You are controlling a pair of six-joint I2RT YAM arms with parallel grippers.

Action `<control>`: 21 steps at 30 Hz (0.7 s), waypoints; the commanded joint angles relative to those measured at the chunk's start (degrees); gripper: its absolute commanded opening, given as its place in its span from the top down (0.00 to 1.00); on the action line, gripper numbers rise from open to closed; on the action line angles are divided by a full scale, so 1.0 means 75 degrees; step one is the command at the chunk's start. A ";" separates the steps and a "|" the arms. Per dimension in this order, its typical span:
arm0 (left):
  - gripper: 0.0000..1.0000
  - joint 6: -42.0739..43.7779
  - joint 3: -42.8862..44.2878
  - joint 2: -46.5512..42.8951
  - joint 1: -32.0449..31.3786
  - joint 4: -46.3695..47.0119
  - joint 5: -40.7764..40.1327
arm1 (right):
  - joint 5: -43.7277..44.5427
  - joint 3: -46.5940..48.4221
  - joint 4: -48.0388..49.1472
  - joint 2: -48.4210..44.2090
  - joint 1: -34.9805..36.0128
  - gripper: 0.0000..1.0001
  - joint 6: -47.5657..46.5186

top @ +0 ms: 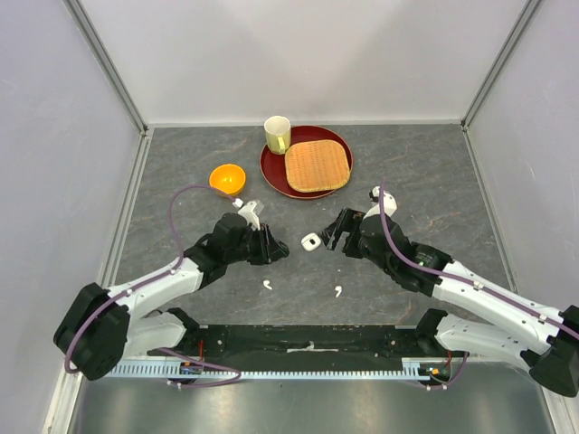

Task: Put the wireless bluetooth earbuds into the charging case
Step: Place the charging case at the center of the board.

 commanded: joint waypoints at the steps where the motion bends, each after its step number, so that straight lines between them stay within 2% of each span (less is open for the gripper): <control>1: 0.96 -0.0236 0.0244 0.0471 0.0148 0.0370 -0.0212 | -0.0271 0.0002 0.0006 -0.0089 -0.0100 0.09 0.0007; 6: 0.95 -0.0166 0.0466 0.1173 0.0534 0.0382 0.0268 | -0.0389 -0.0115 0.0006 -0.0147 -0.0217 0.09 -0.0110; 15: 0.93 -0.0283 0.0467 0.1631 0.0816 0.0675 0.0175 | -0.0753 0.0026 0.0006 -0.0065 -0.0534 0.09 -0.0439; 21: 0.89 -0.0459 0.0864 0.2358 0.1074 0.0652 0.0643 | -0.0893 -0.0115 0.0018 -0.0030 -0.0569 0.08 -0.0357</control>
